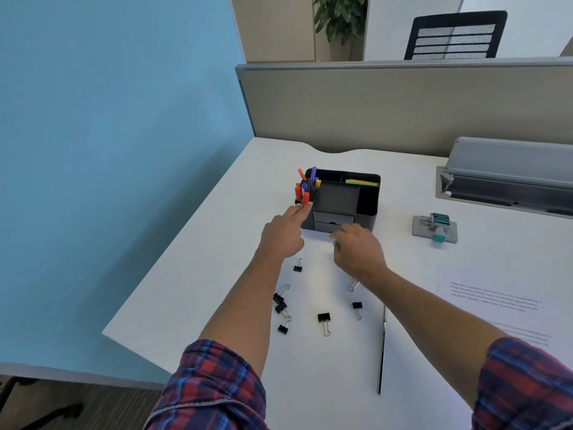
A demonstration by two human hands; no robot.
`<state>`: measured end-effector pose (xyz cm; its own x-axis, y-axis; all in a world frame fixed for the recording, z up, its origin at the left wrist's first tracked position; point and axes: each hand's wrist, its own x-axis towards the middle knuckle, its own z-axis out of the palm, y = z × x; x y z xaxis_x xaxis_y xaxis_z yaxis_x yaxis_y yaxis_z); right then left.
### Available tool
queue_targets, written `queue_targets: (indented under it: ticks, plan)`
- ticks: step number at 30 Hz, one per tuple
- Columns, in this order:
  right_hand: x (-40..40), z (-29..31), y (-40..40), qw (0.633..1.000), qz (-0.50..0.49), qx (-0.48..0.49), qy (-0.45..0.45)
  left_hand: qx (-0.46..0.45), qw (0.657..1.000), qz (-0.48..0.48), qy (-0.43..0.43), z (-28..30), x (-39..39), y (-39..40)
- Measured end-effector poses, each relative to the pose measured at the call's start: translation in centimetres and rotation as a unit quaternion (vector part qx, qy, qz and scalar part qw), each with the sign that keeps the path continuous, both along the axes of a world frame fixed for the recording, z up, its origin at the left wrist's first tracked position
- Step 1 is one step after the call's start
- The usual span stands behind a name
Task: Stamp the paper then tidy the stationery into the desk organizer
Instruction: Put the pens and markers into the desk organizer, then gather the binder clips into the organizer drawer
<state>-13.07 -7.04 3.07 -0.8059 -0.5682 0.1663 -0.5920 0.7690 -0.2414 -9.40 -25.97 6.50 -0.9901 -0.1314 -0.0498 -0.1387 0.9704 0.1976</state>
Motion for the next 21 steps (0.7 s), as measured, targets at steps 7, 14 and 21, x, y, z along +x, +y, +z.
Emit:
queue_targets:
  ticks: [7, 14, 21]
  plan:
    - [0.1, -1.3, -0.5, 0.988, 0.049, 0.143, -0.031, -0.064, 0.998, 0.010, 0.019, -0.2, -1.0, 1.3]
    - [0.1, -0.8, -1.6, 0.987, 0.031, 0.148, -0.051, -0.059, 0.998, 0.015, 0.009, 0.0, -1.0, 1.4]
    - [0.2, -0.5, -2.1, 0.985, 0.028, 0.151, -0.082, -0.065, 0.998, 0.016, -0.002, 0.1, -1.1, 1.8]
